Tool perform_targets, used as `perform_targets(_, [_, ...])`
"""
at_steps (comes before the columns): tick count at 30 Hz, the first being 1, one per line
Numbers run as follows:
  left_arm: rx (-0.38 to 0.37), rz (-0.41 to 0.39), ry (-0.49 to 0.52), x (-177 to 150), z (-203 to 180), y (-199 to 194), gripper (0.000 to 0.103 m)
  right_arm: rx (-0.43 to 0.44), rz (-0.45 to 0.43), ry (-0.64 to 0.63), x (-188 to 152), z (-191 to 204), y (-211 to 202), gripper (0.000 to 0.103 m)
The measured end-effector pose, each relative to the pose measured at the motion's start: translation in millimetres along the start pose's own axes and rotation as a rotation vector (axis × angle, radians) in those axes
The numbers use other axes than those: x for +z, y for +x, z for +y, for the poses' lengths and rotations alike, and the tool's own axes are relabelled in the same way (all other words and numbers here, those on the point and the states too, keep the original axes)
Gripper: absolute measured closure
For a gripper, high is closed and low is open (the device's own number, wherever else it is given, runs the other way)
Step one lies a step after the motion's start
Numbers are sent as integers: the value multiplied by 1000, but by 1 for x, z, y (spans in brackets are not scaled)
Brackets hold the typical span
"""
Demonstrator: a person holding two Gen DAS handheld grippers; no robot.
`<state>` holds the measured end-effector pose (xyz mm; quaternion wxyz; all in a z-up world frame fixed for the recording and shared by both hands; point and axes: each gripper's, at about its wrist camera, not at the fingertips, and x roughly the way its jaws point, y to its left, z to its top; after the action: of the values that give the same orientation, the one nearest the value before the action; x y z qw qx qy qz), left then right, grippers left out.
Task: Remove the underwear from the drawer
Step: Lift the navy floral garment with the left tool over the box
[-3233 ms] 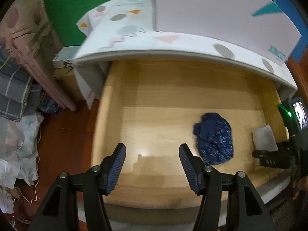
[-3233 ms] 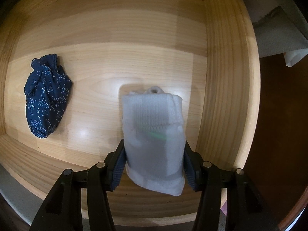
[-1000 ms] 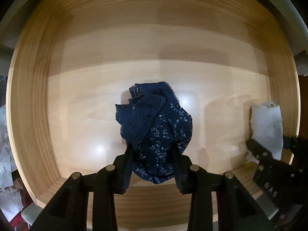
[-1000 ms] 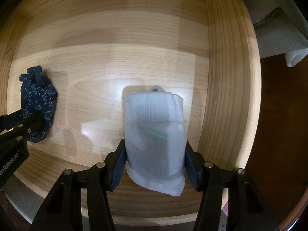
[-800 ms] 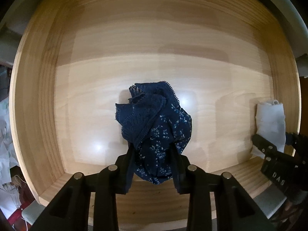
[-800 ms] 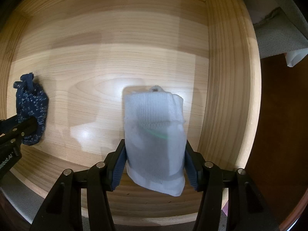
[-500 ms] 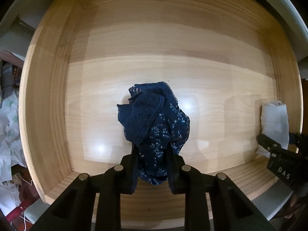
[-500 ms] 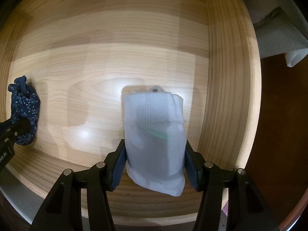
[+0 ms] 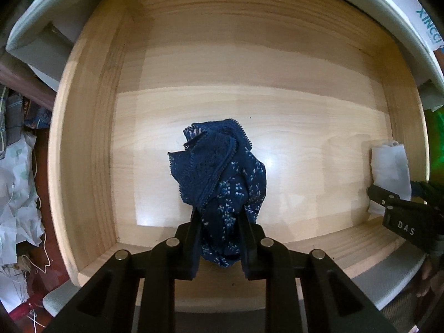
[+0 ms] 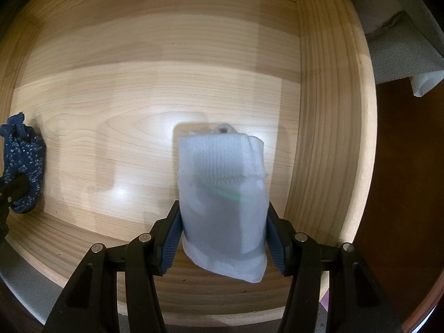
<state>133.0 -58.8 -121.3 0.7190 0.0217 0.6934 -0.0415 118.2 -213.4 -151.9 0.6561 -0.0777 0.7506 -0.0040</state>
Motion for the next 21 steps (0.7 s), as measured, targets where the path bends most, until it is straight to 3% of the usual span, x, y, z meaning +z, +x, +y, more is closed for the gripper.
perform_targets(4, [-3, -24, 1, -17, 23, -10, 81, 0, 0, 1, 0, 0, 0, 50])
perform_targets(21, [-31, -139, 21, -49, 40, -69, 81, -1, 1, 1, 2, -4, 0, 50])
